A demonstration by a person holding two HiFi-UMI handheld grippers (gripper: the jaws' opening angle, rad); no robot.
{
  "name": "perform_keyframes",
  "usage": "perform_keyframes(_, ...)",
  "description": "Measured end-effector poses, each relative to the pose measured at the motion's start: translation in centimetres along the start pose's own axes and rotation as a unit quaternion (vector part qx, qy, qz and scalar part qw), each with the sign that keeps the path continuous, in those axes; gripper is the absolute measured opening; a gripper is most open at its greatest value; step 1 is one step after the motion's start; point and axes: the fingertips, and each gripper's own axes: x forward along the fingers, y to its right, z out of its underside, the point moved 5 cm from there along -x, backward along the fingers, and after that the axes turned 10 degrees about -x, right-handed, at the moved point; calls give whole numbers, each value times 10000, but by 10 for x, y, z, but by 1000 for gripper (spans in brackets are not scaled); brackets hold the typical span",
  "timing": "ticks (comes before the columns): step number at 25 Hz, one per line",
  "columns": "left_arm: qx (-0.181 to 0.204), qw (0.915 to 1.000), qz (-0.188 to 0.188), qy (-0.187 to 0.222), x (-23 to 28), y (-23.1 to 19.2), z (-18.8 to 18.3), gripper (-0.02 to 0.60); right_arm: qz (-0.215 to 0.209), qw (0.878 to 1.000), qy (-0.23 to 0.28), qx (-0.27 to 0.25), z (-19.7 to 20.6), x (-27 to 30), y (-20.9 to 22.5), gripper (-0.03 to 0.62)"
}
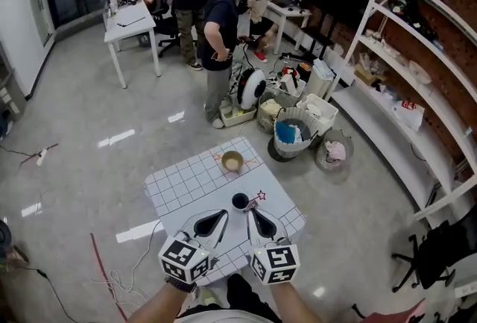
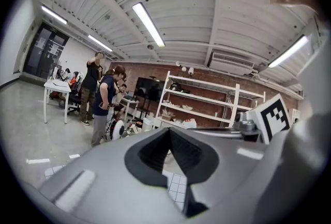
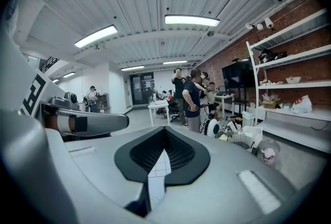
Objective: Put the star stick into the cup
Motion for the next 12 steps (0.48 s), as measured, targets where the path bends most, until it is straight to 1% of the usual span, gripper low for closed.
perform_keyframes(6, 41, 9998, 45, 183, -31, 10, -20, 6, -137, 9997, 179, 51, -19, -13, -27, 12)
perform_keyframes(12, 120, 9991, 26, 415, -56, 18, -42, 6, -248, 9989, 392, -94, -44, -25, -51, 12)
